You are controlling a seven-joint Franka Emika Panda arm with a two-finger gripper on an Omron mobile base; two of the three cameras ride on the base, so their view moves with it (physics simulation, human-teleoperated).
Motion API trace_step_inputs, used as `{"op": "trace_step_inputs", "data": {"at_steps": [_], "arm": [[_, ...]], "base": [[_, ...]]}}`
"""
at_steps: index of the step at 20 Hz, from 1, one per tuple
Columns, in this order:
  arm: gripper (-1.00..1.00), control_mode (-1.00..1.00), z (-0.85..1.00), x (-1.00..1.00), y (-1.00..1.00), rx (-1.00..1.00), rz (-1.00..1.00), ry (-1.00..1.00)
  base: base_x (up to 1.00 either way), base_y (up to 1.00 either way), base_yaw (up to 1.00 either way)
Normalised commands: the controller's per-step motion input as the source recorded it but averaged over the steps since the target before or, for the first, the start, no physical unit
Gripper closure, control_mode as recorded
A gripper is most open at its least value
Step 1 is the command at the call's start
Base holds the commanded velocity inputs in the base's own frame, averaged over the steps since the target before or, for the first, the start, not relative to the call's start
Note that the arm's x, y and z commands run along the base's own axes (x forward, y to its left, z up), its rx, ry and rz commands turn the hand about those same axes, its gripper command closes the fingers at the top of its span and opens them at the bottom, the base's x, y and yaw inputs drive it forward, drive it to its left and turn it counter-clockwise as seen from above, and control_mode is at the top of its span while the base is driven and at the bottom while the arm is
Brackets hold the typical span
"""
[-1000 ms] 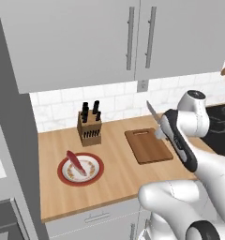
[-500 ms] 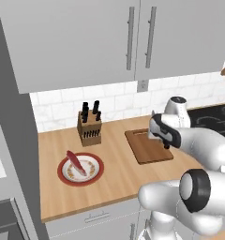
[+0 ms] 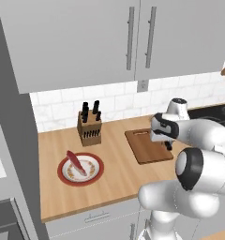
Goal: Pick up the knife from the drawer and place it on the cutting board. Then place the meat from the plate to the cutting board.
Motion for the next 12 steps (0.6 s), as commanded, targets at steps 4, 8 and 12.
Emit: {"op": "trace_step_inputs", "data": {"at_steps": [4, 8, 12], "arm": [[1.00, -1.00, -0.42, 0.16, 0.00, 0.00, 0.11, 0.11], [1.00, -1.00, -0.46, 0.16, 0.00, 0.00, 0.01, 0.09], [1.00, -1.00, -0.19, 0.21, 0.00, 0.00, 0.00, 0.00]], "base": [[0.00, 0.00, 0.00], [0.00, 0.00, 0.00], [0.00, 0.00, 0.00]]}}
